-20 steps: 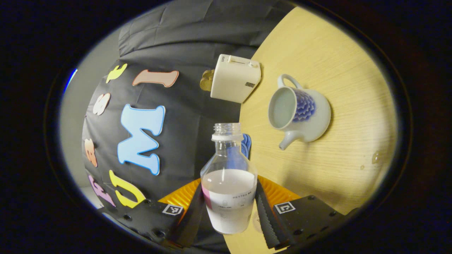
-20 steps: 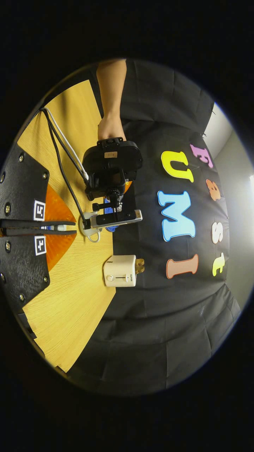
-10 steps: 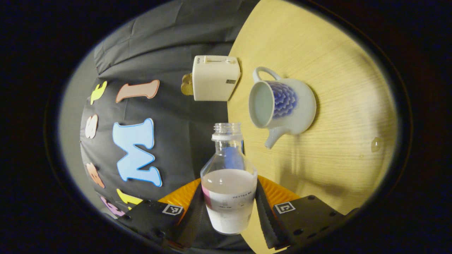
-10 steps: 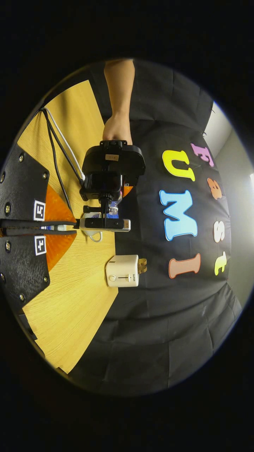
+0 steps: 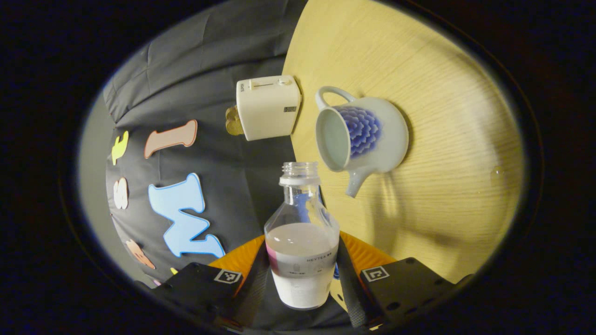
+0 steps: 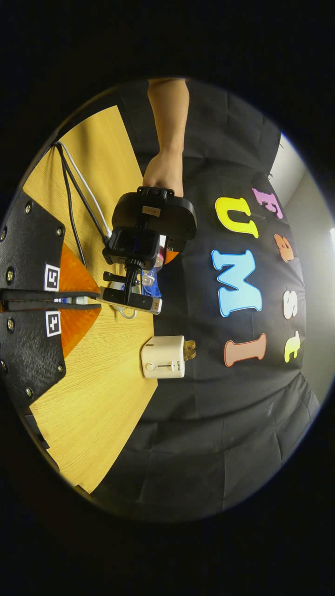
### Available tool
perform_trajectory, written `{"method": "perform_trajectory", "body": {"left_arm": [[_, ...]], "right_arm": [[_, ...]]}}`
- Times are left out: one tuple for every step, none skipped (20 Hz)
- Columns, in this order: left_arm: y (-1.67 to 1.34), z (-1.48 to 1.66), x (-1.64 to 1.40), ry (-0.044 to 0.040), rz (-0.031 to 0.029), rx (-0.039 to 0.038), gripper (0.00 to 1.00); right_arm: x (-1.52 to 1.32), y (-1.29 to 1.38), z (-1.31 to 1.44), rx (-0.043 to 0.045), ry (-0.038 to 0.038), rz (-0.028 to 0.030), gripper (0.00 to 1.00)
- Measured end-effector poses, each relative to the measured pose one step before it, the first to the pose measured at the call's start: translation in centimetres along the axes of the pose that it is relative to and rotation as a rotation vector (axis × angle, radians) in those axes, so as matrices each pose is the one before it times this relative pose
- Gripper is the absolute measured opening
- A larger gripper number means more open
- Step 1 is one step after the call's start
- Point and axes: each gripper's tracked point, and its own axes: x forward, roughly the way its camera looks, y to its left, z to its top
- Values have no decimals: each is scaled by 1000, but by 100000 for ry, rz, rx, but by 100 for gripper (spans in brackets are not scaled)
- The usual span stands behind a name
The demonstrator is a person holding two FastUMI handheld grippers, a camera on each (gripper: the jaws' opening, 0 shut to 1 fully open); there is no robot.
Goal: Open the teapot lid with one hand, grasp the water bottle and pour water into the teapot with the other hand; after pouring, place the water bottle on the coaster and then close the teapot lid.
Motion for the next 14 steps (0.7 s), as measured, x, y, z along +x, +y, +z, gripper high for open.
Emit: {"method": "perform_trajectory", "body": {"left_arm": [[-172,-56,75,515,-918,1375,84],[5,27,19,253,-552,1212,84],[-65,27,-30,312,-619,1451,84],[92,23,-56,201,-256,1913,84],[150,170,-54,-313,446,1187,84],[84,123,-170,-324,98,930,84],[35,189,-110,-58,407,1011,84],[156,97,-140,233,552,1573,84],[-66,68,-7,117,-289,1223,84],[-28,-128,29,241,-377,1005,84],[54,17,-2,271,-108,1412,84],[133,-9,-11,-31,-84,1097,84],[-6,77,-45,110,-345,1245,84],[75,-13,-32,165,25,995,84]], "right_arm": [[-19,16,46,-7,-54,59,1],[13,-28,70,-4,25,-5,1],[-14,17,3,-27,-103,-32,1],[20,13,-50,-84,-13,-58,1],[-4,20,21,-2,19,65,1],[-11,-21,-2,96,54,-71,1],[-10,-47,-32,47,51,94,1],[11,20,-11,-87,36,-11,1],[5,-18,74,-46,8,-97,1],[-57,50,-8,-13,-62,75,1],[-20,-5,43,-201,-96,-53,1],[-5,-47,-36,-85,-31,-84,1],[8,-8,-1,53,160,88,1],[48,-2,-95,85,131,-43,1]]}}
